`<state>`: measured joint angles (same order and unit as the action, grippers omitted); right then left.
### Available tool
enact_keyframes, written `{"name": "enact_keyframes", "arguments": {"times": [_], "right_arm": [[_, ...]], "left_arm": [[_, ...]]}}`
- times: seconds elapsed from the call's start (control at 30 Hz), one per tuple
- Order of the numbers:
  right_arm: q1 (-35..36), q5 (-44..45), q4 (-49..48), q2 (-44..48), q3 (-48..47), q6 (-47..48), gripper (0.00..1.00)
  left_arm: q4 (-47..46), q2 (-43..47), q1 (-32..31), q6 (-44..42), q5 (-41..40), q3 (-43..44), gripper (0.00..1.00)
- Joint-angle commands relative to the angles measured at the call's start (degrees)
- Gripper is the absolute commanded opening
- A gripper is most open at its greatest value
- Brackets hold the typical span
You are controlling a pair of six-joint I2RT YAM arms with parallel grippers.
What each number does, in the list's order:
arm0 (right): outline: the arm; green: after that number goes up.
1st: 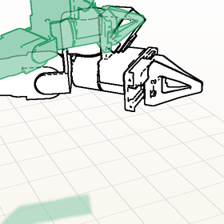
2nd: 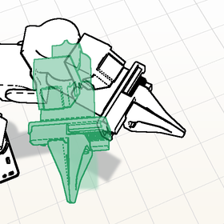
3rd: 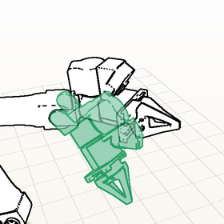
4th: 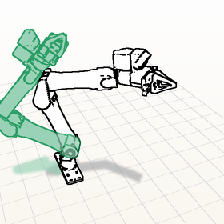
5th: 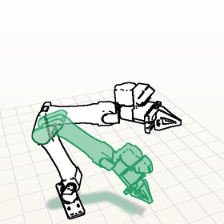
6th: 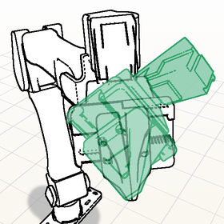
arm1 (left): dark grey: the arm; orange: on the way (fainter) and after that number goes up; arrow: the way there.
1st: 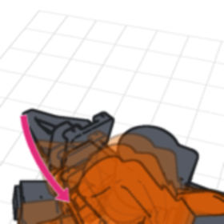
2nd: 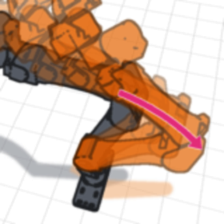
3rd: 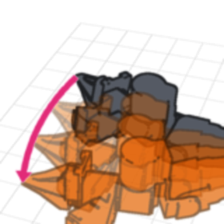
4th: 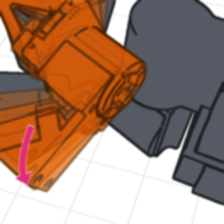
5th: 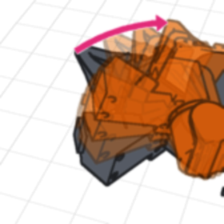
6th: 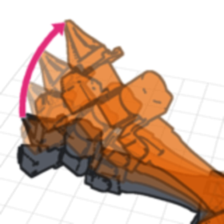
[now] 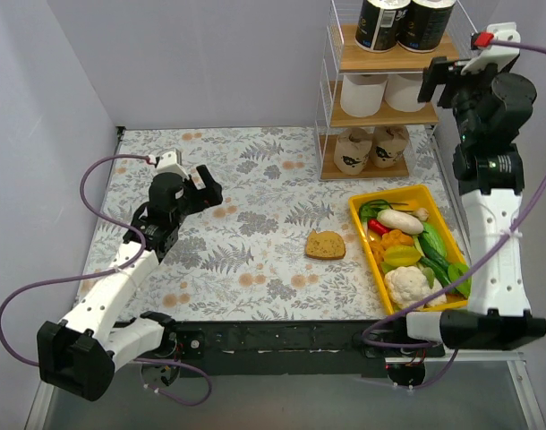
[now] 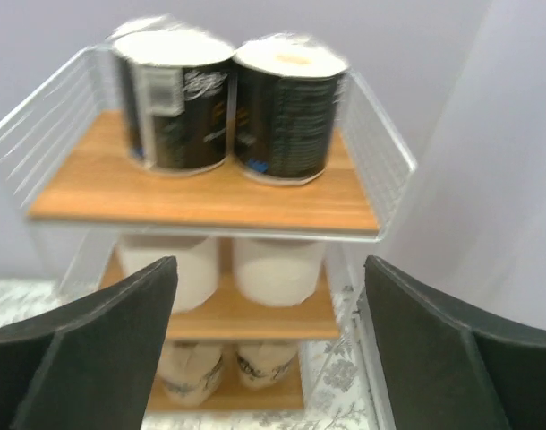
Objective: Place and organize the paper towels onto the shelf
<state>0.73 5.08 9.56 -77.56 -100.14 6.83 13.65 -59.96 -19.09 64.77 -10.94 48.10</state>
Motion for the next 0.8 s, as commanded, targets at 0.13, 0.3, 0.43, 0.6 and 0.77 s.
{"name": "enact_keyframes", "arguments": {"times": [0.13, 0.3, 0.43, 0.6, 0.77], "right_arm": [[0.1, -20.4, 6.7, 17.9, 21.5, -18.4, 0.98], [0.3, -24.1, 8.5, 24.6, 31.6, -19.8, 0.98], [0.3, -29.1, 5.9, 30.7, 40.4, -21.0, 0.98], [0.8, -29.3, 4.5, 33.7, 49.1, -31.5, 0.98], [0.9, -31.8, 5.7, 33.3, 51.1, -31.8, 0.99]], "left_arm": [[-7.7, 4.9, -0.1, -1.9, 17.3, -1.9, 0.98], [-11.8, 7.7, -0.2, -1.9, 25.0, -3.9, 0.98], [-12.7, 8.4, -0.2, -1.8, 26.8, -4.1, 0.98], [-15.3, 10.2, -0.2, -1.6, 29.8, -4.9, 0.98], [-16.8, 11.4, -0.2, -1.6, 31.2, -5.8, 0.98]]}}
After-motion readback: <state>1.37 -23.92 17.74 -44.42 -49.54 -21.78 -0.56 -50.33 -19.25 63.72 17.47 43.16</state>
